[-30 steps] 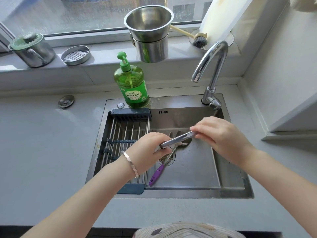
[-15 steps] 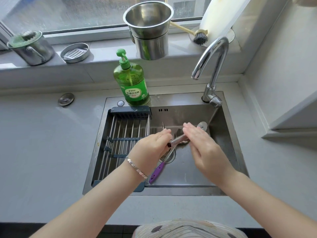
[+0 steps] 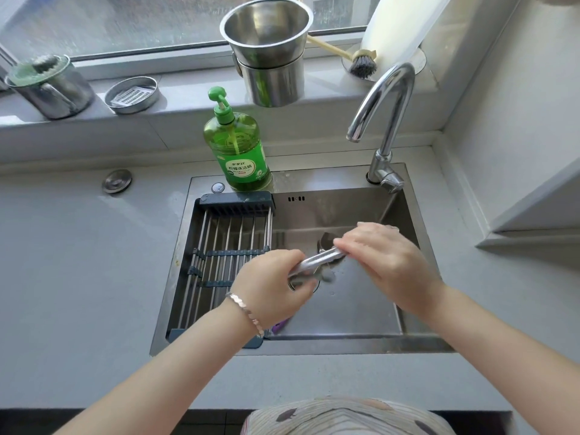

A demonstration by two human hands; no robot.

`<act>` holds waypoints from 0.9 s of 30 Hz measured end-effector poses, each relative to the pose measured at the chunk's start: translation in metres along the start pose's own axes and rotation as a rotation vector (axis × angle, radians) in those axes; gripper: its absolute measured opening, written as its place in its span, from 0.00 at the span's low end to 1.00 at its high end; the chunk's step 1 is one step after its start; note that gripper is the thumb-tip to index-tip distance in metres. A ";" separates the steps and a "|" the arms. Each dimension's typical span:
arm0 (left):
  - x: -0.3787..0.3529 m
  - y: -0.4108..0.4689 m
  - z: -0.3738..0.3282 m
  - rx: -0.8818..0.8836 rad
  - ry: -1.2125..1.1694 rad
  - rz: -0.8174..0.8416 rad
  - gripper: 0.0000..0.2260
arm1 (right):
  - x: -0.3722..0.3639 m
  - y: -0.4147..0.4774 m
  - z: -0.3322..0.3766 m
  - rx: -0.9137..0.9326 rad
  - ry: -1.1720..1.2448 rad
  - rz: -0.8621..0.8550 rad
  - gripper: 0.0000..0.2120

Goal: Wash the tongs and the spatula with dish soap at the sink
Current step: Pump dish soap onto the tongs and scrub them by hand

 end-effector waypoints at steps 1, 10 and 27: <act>-0.004 0.003 -0.004 0.072 -0.049 0.069 0.16 | -0.001 0.003 0.005 0.058 -0.002 0.016 0.11; -0.014 0.003 -0.001 -0.015 0.179 -0.098 0.21 | 0.007 -0.005 -0.012 -0.128 0.007 0.000 0.19; -0.026 0.001 0.007 -0.155 0.126 -0.138 0.18 | -0.009 -0.002 -0.012 -1.392 1.291 0.231 0.05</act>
Point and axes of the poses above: each hand's wrist, its own y-axis towards the middle knuckle, its own x-axis out of the back of the hand, z = x × y, the point moved 3 cm from there along y, towards the middle knuckle, and after that the axes turned 6 degrees about -x, right-handed, at the moved point
